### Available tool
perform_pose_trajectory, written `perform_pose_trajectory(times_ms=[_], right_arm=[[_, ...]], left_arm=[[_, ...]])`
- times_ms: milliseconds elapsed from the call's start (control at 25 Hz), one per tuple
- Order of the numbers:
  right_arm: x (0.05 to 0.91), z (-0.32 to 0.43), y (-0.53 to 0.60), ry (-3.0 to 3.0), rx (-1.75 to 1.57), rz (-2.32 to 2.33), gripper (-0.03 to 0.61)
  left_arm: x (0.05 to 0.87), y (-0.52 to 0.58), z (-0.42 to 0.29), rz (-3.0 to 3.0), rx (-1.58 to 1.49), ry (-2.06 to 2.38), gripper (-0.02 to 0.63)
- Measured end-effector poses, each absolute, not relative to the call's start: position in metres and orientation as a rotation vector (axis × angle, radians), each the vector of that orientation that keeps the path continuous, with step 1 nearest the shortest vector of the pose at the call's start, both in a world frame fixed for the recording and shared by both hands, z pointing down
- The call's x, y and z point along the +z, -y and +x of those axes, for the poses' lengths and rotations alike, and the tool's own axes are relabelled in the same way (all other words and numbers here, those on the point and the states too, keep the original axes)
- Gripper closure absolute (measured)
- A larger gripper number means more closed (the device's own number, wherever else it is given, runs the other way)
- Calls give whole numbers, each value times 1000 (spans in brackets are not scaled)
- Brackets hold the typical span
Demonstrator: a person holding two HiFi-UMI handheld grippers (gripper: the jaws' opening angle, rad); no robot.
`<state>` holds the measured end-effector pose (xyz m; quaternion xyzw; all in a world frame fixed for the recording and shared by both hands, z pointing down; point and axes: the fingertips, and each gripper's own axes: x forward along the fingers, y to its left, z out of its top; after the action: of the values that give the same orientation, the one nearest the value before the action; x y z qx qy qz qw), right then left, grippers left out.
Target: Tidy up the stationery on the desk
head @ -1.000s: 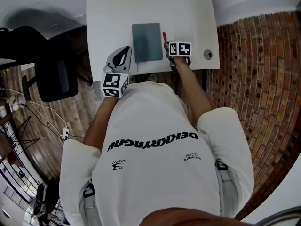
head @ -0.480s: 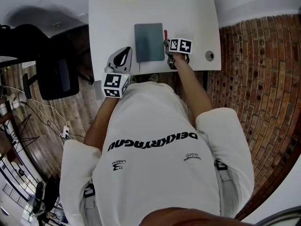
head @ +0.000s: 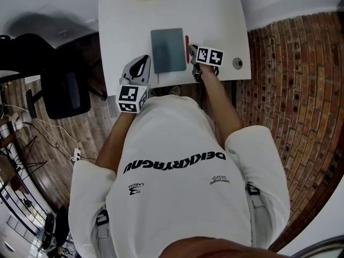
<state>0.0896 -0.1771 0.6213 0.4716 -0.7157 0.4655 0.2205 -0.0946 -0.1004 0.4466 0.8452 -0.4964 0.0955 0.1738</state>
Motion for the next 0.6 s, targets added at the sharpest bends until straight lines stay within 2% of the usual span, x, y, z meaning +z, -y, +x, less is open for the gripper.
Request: perform_pose_trajectory(times_ms=[360, 600], right_arm=[[504, 82, 177, 2319, 933, 1438, 579], [453, 67, 164, 2444, 725, 1485, 581]], left_arm=[[433, 108, -78, 2457, 263, 1366, 615], [421, 113, -69, 2493, 251, 1359, 615]])
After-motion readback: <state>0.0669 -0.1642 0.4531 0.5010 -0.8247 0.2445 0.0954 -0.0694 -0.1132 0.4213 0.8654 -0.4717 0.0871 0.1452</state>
